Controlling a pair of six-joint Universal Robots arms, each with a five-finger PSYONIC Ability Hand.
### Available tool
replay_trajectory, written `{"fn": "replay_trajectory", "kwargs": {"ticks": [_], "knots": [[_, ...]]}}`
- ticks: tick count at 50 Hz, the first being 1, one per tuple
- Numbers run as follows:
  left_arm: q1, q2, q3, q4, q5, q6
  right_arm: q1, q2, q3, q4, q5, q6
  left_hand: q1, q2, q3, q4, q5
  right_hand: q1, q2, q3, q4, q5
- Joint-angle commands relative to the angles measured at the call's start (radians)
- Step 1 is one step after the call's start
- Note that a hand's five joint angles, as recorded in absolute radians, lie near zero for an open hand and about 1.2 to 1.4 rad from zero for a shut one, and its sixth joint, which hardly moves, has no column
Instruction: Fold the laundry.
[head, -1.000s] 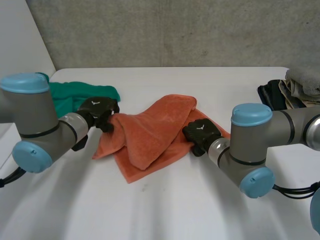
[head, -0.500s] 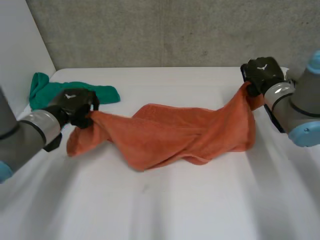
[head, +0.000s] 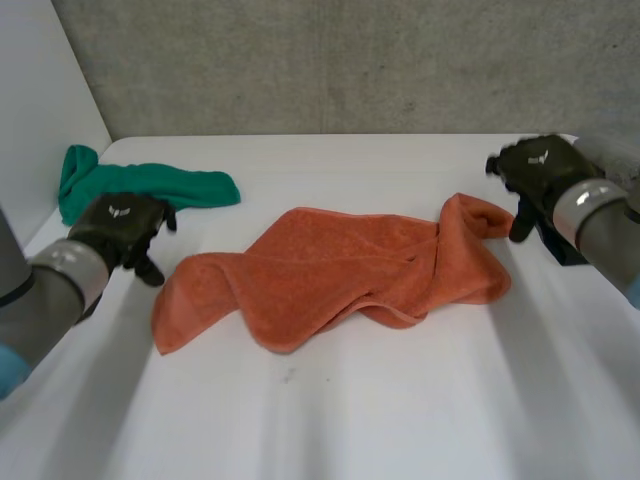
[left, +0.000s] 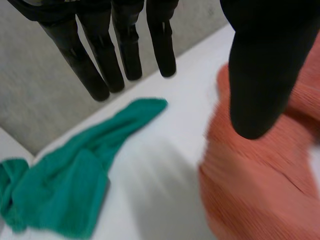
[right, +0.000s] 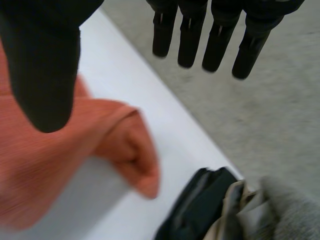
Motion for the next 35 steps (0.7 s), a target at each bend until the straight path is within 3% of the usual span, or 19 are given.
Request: {"fn": "replay_trajectory", "kwargs": {"ticks": [1,7,12,20,35], "knots": [[0.026,0.045,-0.153,-0.108,0.027,0.043,-0.012,-0.049,0.187,0.143,-0.074,-0.079,0.193,0.209,0.207,0.203,0.203,0.306,0.315,0.309,0.312,0.304],[0.029,-0.037,-0.162,-0.102,0.062,0.069,-0.006,0.032,0.249,0.112,-0.119,-0.076,-0.053,-0.037,-0.039,-0.043,-0.043,0.301,0.310,0.304,0.307,0.299],[0.018,-0.122,-0.113,0.000,0.067,0.085,0.000,0.126,0.246,-0.068,-0.126,-0.040,-0.159,-0.143,-0.145,-0.149,-0.149,0.084,0.093,0.087,0.090,0.082],[-0.005,-0.217,-0.033,0.161,0.019,0.111,0.003,0.182,0.237,-0.314,-0.125,-0.006,-0.144,-0.129,-0.130,-0.134,-0.134,0.001,0.011,0.005,0.008,-0.001],[-0.037,-0.402,0.163,0.212,-0.004,0.220,0.005,0.322,0.099,-0.371,-0.131,-0.059,-0.048,-0.032,-0.034,-0.037,-0.038,0.107,0.116,0.110,0.113,0.105]]}}
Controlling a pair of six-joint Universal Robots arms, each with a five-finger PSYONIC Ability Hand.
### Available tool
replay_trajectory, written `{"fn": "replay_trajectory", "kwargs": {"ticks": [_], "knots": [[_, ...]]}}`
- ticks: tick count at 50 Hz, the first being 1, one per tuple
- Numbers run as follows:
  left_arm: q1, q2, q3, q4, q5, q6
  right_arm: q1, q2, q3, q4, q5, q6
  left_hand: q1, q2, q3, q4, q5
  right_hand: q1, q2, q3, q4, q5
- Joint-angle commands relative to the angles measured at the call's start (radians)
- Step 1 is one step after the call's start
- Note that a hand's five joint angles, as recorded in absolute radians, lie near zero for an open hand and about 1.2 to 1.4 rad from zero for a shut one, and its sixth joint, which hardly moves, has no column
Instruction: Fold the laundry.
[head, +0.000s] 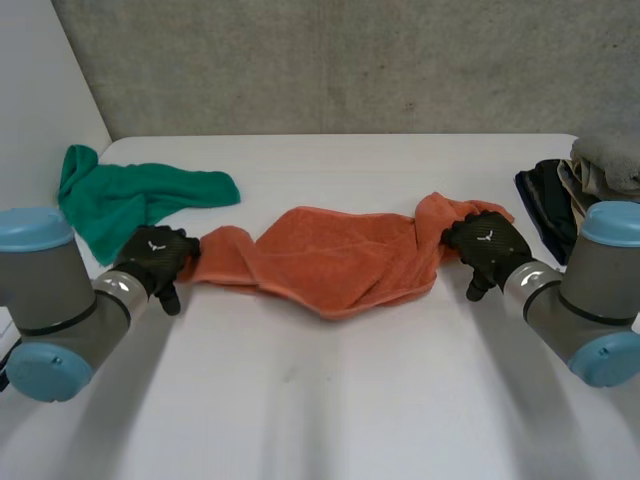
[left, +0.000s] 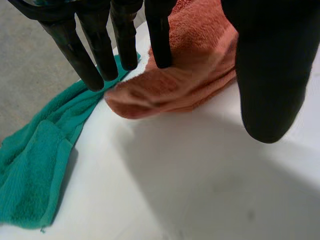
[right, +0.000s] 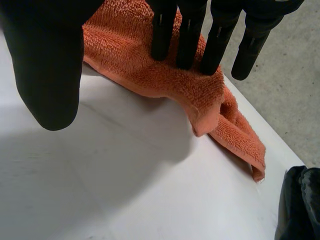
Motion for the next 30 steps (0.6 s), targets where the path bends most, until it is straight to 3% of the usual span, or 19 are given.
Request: {"fn": "replay_trajectory", "kwargs": {"ticks": [1,9,16,24,30], "knots": [[-0.016,-0.094,0.102,0.030,0.002,0.064,-0.003,0.093,-0.098,-0.012,-0.003,-0.054,0.106,0.121,0.127,0.135,0.139,0.127,0.129,0.128,0.149,0.158],[-0.036,-0.146,0.185,0.127,-0.001,0.091,-0.006,0.151,-0.188,-0.063,-0.009,-0.083,0.212,0.226,0.232,0.241,0.245,0.228,0.229,0.228,0.249,0.258],[-0.042,-0.149,0.217,0.122,-0.003,0.081,-0.014,0.118,-0.197,-0.061,-0.010,-0.063,0.341,0.355,0.361,0.370,0.374,0.295,0.296,0.295,0.316,0.326],[-0.036,-0.106,0.194,0.079,0.007,0.017,-0.049,0.064,-0.217,-0.011,-0.020,-0.005,0.283,0.297,0.303,0.311,0.315,0.190,0.191,0.190,0.211,0.220],[-0.034,-0.129,0.211,0.079,0.025,0.003,-0.064,0.107,-0.292,0.031,-0.050,0.034,0.250,0.264,0.271,0.279,0.283,0.084,0.085,0.084,0.105,0.114]]}}
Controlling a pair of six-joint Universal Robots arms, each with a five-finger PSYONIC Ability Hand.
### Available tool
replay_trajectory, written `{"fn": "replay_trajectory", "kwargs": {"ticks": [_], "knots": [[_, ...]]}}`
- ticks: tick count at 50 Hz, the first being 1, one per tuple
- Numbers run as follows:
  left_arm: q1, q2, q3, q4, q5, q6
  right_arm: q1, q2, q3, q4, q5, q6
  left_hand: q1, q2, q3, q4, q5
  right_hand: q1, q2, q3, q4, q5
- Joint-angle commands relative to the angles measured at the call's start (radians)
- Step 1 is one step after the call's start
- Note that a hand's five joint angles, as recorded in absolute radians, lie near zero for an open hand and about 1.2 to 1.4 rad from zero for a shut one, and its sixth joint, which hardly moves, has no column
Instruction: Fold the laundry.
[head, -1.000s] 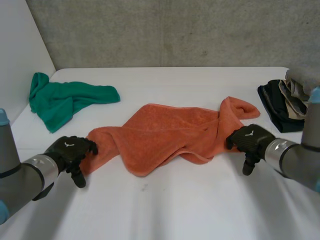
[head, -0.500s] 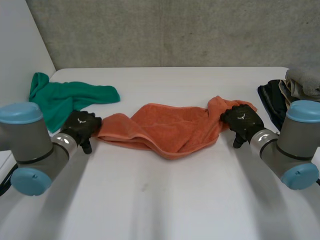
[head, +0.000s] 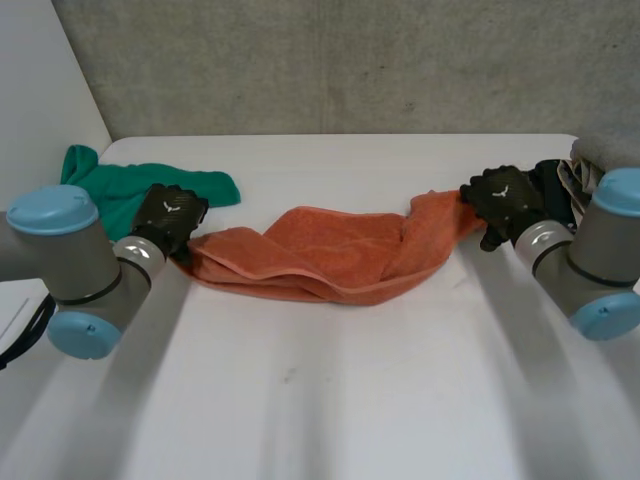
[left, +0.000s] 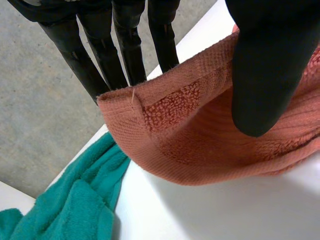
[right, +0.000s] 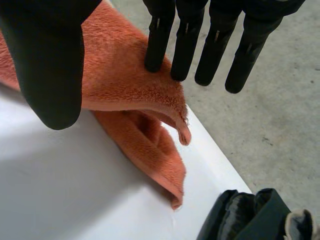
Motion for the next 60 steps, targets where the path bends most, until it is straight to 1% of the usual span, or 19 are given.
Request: {"fn": "replay_trajectory", "kwargs": {"ticks": [1,9,14,15,16,19,22,24,27,31,35,39,40,43,44,48,52,55,60], "knots": [[0.001,-0.026,0.018,-0.013,0.024,-0.021,-0.019,0.056,-0.102,0.066,-0.040,0.052,0.040,0.044,0.043,0.051,0.049,-0.050,-0.034,-0.035,-0.035,-0.019],[-0.013,-0.043,0.028,-0.026,0.025,-0.031,-0.017,0.177,-0.244,0.109,-0.060,0.083,0.095,0.100,0.099,0.107,0.105,-0.080,-0.064,-0.064,-0.065,-0.048],[-0.018,-0.040,0.032,-0.026,0.027,-0.047,-0.017,0.237,-0.307,0.071,-0.063,0.098,0.462,0.466,0.465,0.473,0.471,-0.080,-0.064,-0.064,-0.065,-0.048],[-0.018,-0.040,0.034,-0.026,0.028,-0.053,-0.016,0.248,-0.312,0.060,-0.063,0.103,0.582,0.586,0.585,0.593,0.591,-0.074,-0.058,-0.059,-0.059,-0.043],[-0.016,-0.035,0.035,-0.026,0.031,-0.064,-0.013,0.263,-0.324,0.034,-0.064,0.112,0.786,0.791,0.790,0.797,0.796,-0.048,-0.032,-0.032,-0.033,-0.016],[-0.013,-0.027,0.035,-0.028,0.031,-0.084,-0.005,0.291,-0.341,-0.018,-0.060,0.118,0.788,0.793,0.792,0.799,0.798,0.017,0.033,0.032,0.032,0.048],[-0.008,-0.012,0.035,-0.028,0.027,-0.108,0.009,0.323,-0.364,-0.083,-0.054,0.123,0.788,0.793,0.792,0.799,0.798,0.426,0.443,0.442,0.441,0.458],[-0.004,0.006,0.035,-0.036,0.021,-0.128,0.015,0.329,-0.377,-0.113,-0.045,0.127,0.788,0.793,0.792,0.799,0.798,0.849,0.865,0.864,0.864,0.880],[0.004,0.037,0.034,-0.055,0.013,-0.150,0.012,0.315,-0.378,-0.123,-0.029,0.127,0.788,0.793,0.792,0.799,0.798,0.851,0.867,0.867,0.866,0.883],[0.024,0.117,0.029,-0.121,0.011,-0.188,-0.006,0.237,-0.335,-0.089,-0.023,0.144,0.788,0.793,0.792,0.799,0.798,0.851,0.867,0.867,0.866,0.883],[0.056,0.230,0.020,-0.213,0.014,-0.217,-0.048,0.063,-0.249,-0.010,-0.028,0.143,0.788,0.793,0.792,0.799,0.798,0.851,0.867,0.867,0.866,0.883],[0.106,0.404,0.008,-0.336,0.031,-0.255,-0.134,-0.181,-0.186,0.200,-0.051,0.126,0.788,0.793,0.792,0.799,0.798,0.851,0.867,0.867,0.866,0.883],[0.128,0.462,0.003,-0.383,0.039,-0.268,-0.167,-0.249,-0.179,0.295,-0.060,0.107,0.788,0.793,0.792,0.799,0.798,0.851,0.867,0.867,0.866,0.883],[0.166,0.546,0.003,-0.447,0.057,-0.286,-0.210,-0.343,-0.177,0.426,-0.074,0.071,0.788,0.793,0.792,0.799,0.798,0.851,0.867,0.867,0.866,0.883],[0.194,0.601,0.006,-0.486,0.076,-0.300,-0.229,-0.402,-0.180,0.502,-0.081,0.049,0.788,0.793,0.792,0.799,0.798,0.851,0.867,0.867,0.866,0.883],[0.246,0.716,0.032,-0.578,0.145,-0.341,-0.241,-0.523,-0.203,0.633,-0.074,0.017,0.788,0.793,0.792,0.799,0.798,0.851,0.867,0.867,0.866,0.883],[0.284,0.779,0.075,-0.667,0.183,-0.392,-0.241,-0.593,-0.225,0.696,-0.072,0.029,0.788,0.793,0.792,0.799,0.798,0.851,0.867,0.867,0.866,0.883],[0.304,0.763,0.097,-0.724,0.179,-0.413,-0.240,-0.601,-0.228,0.730,-0.077,0.031,0.788,0.793,0.792,0.799,0.798,0.851,0.867,0.867,0.866,0.883],[0.266,0.659,0.117,-0.744,0.159,-0.375,-0.174,-0.524,-0.232,0.805,-0.057,-0.024,0.788,0.793,0.792,0.799,0.798,0.851,0.867,0.867,0.866,0.883]]}}
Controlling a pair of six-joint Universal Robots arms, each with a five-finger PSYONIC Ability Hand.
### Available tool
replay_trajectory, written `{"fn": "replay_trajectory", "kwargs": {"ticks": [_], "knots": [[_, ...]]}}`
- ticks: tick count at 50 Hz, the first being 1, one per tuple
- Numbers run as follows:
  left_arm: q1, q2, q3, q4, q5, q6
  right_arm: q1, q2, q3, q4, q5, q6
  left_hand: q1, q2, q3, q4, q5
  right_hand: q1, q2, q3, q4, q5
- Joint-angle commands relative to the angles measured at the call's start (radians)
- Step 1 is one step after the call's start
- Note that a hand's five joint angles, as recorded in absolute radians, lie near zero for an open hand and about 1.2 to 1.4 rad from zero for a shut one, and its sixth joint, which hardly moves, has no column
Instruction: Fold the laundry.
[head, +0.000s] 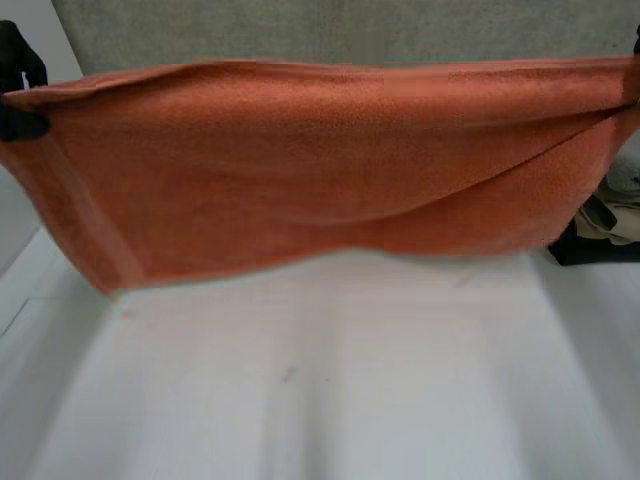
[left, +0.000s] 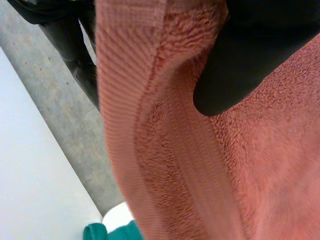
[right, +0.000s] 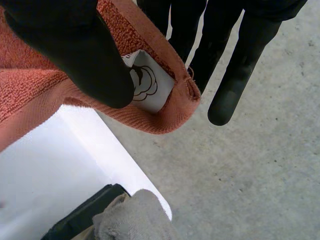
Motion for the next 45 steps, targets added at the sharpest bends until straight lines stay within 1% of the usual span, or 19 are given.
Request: {"fn": "replay_trajectory", "kwargs": {"ticks": [1,5,6,7,9,11,14,15,18,19,21,22,23,25,27,31,37,40,45], "knots": [[-0.032,-0.133,0.040,-0.051,-0.026,0.035,0.072,0.090,-0.012,0.085,0.027,-0.062,0.242,0.201,0.209,0.201,0.235,0.279,0.219,0.211,0.200,0.226],[-0.060,-0.294,0.076,-0.019,-0.072,0.120,0.113,0.211,-0.049,0.099,0.072,-0.117,0.242,0.201,0.209,0.201,0.235,0.279,0.219,0.211,0.200,0.226],[-0.064,-0.331,0.092,-0.008,-0.084,0.135,0.123,0.239,-0.062,0.096,0.081,-0.116,0.242,0.201,0.209,0.201,0.235,0.279,0.219,0.211,0.200,0.226],[-0.076,-0.406,0.134,0.013,-0.104,0.162,0.141,0.294,-0.097,0.085,0.105,-0.108,0.242,0.201,0.209,0.201,0.235,0.279,0.219,0.211,0.200,0.226],[-0.093,-0.482,0.185,0.035,-0.120,0.186,0.156,0.349,-0.142,0.066,0.133,-0.090,0.242,0.201,0.209,0.201,0.235,0.279,0.219,0.211,0.200,0.226],[-0.115,-0.578,0.292,0.069,-0.135,0.207,0.178,0.432,-0.232,0.008,0.179,-0.053,0.242,0.201,0.209,0.201,0.235,0.279,0.219,0.211,0.200,0.226],[-0.126,-0.661,0.423,0.121,-0.143,0.209,0.210,0.504,-0.332,-0.083,0.225,-0.015,0.242,0.201,0.209,0.201,0.235,0.279,0.219,0.211,0.200,0.226],[-0.132,-0.707,0.516,0.170,-0.146,0.194,0.224,0.539,-0.399,-0.176,0.248,0.013,0.242,0.201,0.209,0.201,0.235,0.279,0.219,0.211,0.200,0.226],[-0.139,-0.743,0.641,0.262,-0.147,0.146,0.236,0.564,-0.469,-0.351,0.280,0.062,0.242,0.201,0.209,0.201,0.235,0.279,0.219,0.211,0.200,0.226],[-0.143,-0.753,0.705,0.340,-0.154,0.112,0.236,0.563,-0.484,-0.489,0.300,0.100,0.242,0.201,0.209,0.201,0.235,0.279,0.219,0.211,0.200,0.226],[-0.143,-0.755,0.751,0.429,-0.172,0.069,0.235,0.551,-0.481,-0.627,0.326,0.134,0.242,0.201,0.209,0.201,0.235,0.279,0.219,0.211,0.200,0.226],[-0.141,-0.749,0.768,0.507,-0.187,0.027,0.235,0.541,-0.472,-0.701,0.334,0.154,0.242,0.201,0.209,0.201,0.235,0.279,0.219,0.211,0.200,0.226],[-0.141,-0.741,0.770,0.552,-0.204,0.005,0.236,0.523,-0.445,-0.809,0.337,0.176,0.242,0.201,0.209,0.201,0.235,0.279,0.219,0.211,0.200,0.226],[-0.136,-0.724,0.759,0.625,-0.227,-0.032,0.236,0.491,-0.391,-0.891,0.319,0.188,0.242,0.201,0.209,0.201,0.235,0.279,0.219,0.211,0.200,0.226],[-0.130,-0.714,0.742,0.643,-0.235,-0.057,0.239,0.475,-0.365,-0.892,0.302,0.191,0.242,0.201,0.209,0.201,0.235,0.279,0.219,0.211,0.200,0.226],[-0.123,-0.698,0.672,0.633,-0.209,-0.086,0.253,0.457,-0.297,-0.846,0.251,0.191,0.242,0.201,0.209,0.201,0.235,0.279,0.219,0.211,0.200,0.226],[-0.118,-0.672,0.433,0.638,-0.140,-0.100,0.261,0.474,-0.196,-0.691,0.204,0.179,0.242,0.201,0.209,0.201,0.235,0.279,0.219,0.211,0.200,0.226],[-0.116,-0.678,0.295,0.678,-0.092,-0.084,0.264,0.495,-0.127,-0.602,0.176,0.150,0.242,0.201,0.209,0.201,0.235,0.279,0.219,0.211,0.200,0.226],[-0.112,-0.707,0.127,0.724,-0.048,-0.023,0.273,0.526,-0.017,-0.542,0.147,0.085,0.242,0.201,0.209,0.201,0.235,0.279,0.219,0.211,0.200,0.226]]}}
